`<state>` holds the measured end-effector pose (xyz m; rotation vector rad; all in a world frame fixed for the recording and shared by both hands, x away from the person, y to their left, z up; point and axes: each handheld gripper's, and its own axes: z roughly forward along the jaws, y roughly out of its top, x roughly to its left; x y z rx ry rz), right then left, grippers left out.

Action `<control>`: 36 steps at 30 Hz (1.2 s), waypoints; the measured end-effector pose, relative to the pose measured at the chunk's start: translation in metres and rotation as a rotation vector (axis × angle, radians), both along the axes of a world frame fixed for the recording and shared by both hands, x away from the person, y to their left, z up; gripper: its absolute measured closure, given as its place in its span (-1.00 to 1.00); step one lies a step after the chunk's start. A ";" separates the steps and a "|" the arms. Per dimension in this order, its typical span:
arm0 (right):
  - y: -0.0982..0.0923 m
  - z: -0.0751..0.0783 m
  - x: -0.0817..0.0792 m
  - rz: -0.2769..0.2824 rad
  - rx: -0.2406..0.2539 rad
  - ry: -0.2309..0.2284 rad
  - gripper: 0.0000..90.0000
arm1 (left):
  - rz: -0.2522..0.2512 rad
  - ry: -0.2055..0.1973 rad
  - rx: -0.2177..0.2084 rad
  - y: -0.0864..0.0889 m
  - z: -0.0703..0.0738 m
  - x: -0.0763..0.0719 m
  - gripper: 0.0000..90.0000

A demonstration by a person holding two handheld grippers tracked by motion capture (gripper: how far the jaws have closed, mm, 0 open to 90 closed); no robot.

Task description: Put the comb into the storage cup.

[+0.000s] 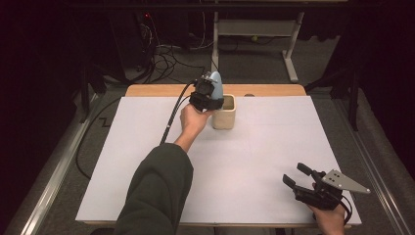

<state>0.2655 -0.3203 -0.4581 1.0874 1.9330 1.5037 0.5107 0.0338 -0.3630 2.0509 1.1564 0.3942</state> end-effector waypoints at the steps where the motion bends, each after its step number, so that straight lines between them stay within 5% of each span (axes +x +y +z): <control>1: 0.000 0.000 0.000 0.000 0.000 0.001 -0.38 | 0.000 0.000 0.003 0.000 0.000 0.000 0.13; 18: 0.001 0.000 0.000 0.003 -0.004 0.000 -0.39 | 0.000 -0.009 0.017 -0.001 0.000 -0.001 0.06; 23: 0.002 0.000 0.000 0.003 -0.004 -0.001 -0.39 | 0.004 -0.005 0.006 0.001 0.003 -0.002 -0.03; 27: 0.002 0.000 0.000 0.006 -0.005 0.001 -0.39 | 0.008 -0.026 0.051 0.000 0.004 -0.005 -0.20; 36: 0.003 -0.001 0.001 0.006 -0.007 0.003 -0.39 | 0.003 0.002 0.052 0.006 0.006 -0.006 -0.30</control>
